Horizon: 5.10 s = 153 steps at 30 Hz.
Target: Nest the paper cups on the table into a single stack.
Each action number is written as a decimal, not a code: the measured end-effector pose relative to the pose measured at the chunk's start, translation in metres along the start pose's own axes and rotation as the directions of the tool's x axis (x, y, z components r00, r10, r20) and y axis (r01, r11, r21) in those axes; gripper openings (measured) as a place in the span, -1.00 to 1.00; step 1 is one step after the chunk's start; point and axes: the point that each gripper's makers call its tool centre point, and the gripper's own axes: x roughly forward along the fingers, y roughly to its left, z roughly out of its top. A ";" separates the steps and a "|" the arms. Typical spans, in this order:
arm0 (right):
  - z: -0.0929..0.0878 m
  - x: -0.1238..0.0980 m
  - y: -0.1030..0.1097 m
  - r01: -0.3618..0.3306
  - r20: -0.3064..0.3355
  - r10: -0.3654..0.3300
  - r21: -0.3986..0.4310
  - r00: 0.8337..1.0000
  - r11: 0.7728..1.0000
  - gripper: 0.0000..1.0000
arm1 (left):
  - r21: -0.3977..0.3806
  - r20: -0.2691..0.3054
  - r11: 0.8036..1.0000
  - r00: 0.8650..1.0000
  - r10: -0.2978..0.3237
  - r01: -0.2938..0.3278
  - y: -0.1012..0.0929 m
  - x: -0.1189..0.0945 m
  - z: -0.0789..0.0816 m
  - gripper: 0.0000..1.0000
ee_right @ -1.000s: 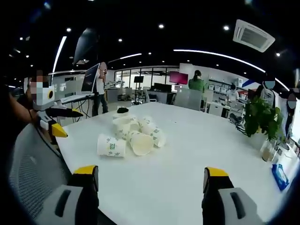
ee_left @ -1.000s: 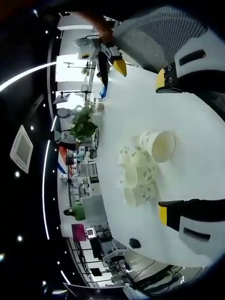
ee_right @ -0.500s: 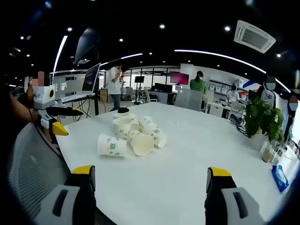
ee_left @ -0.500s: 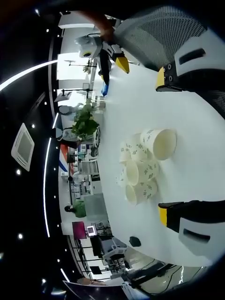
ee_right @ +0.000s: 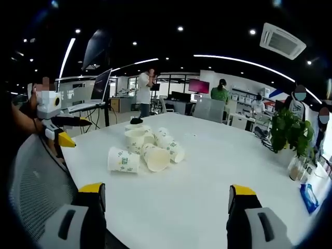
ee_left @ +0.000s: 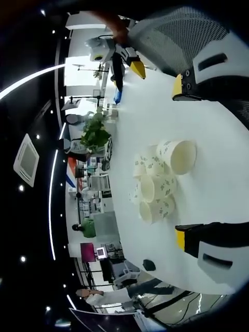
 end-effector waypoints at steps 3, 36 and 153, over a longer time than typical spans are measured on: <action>0.000 0.000 -0.001 0.005 -0.001 -0.005 0.002 1.000 1.000 0.99 | -0.003 0.002 1.000 1.000 -0.001 0.001 0.001 0.000 0.000 0.98; -0.002 -0.001 -0.006 0.026 -0.009 -0.026 -0.003 1.000 1.000 0.95 | -0.094 -0.099 0.982 0.980 -0.173 0.164 -0.009 0.048 -0.016 0.32; -0.014 0.000 -0.011 0.037 -0.061 -0.036 0.011 0.998 0.999 0.78 | 0.321 -0.505 0.830 0.824 -0.258 0.457 -0.029 0.083 -0.002 -1.00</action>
